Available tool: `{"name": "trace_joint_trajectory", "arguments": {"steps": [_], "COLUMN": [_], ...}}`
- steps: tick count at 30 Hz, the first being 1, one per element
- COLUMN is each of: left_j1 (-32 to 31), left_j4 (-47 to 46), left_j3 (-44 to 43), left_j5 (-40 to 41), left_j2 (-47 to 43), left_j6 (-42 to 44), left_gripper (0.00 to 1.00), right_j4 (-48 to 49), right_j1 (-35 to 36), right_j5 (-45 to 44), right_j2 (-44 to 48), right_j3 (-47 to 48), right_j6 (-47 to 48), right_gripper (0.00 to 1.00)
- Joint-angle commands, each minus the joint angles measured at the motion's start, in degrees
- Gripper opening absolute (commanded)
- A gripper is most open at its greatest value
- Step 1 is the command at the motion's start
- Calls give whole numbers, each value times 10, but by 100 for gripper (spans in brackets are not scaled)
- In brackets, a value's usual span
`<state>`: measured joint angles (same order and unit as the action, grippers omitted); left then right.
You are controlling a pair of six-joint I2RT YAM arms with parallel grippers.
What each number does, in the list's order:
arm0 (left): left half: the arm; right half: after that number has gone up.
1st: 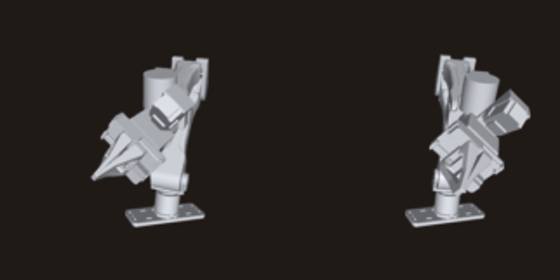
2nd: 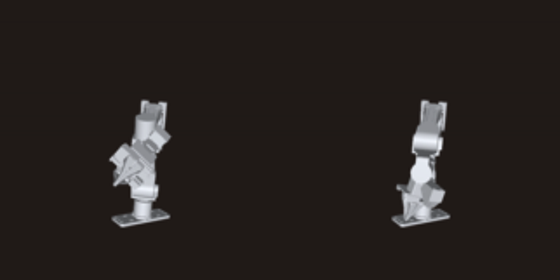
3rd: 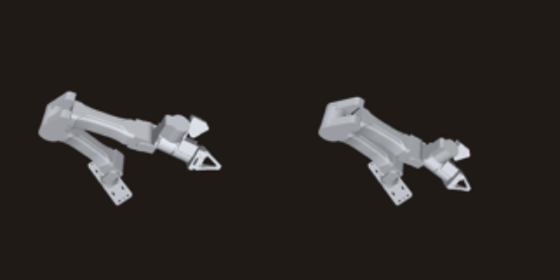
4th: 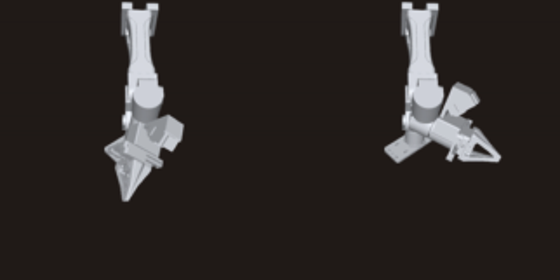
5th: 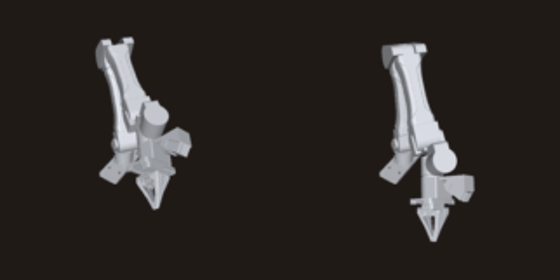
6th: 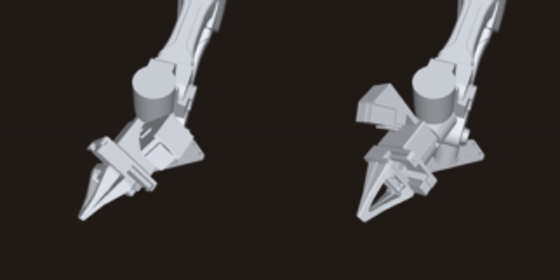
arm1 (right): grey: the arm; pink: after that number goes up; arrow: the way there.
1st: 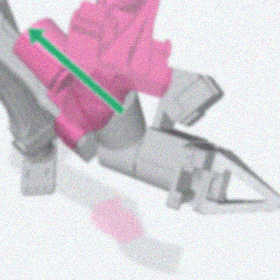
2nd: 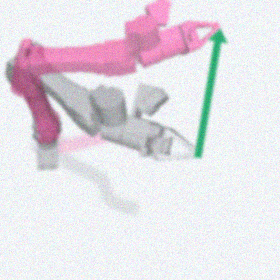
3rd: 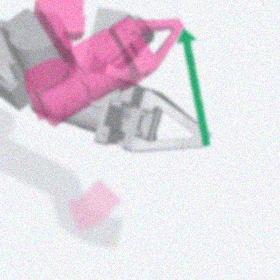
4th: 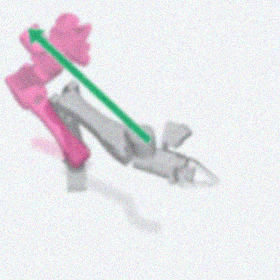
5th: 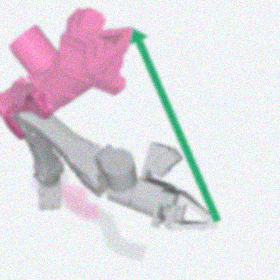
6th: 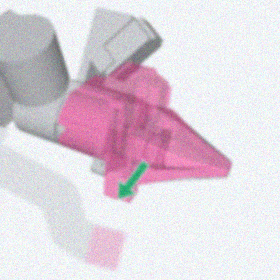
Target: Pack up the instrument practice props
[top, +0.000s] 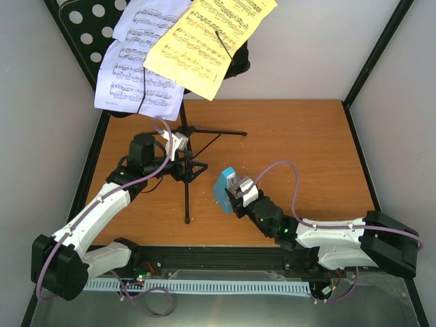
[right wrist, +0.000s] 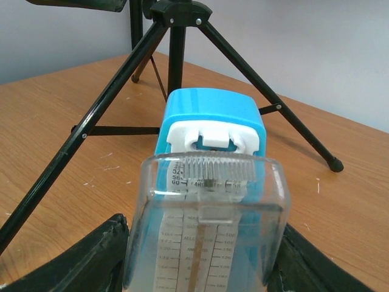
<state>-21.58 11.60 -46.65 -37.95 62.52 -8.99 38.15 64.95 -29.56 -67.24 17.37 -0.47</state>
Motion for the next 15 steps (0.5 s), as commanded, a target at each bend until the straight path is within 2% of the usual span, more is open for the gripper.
{"name": "trace_joint_trajectory", "arguments": {"steps": [1, 15], "left_j1": [3, 3], "left_j4": [-4, -4], "left_j3": [-9, -8], "left_j5": [-10, -12], "left_j2": [2, 3], "left_j6": [6, 6], "left_gripper": [99, 99], "right_j4": [-61, -111], "right_j1": [-8, -31], "right_j5": [32, 58], "right_j2": [-13, -27], "right_j3": [6, 37], "right_j6": [-11, -21], "right_gripper": [45, 46]}}
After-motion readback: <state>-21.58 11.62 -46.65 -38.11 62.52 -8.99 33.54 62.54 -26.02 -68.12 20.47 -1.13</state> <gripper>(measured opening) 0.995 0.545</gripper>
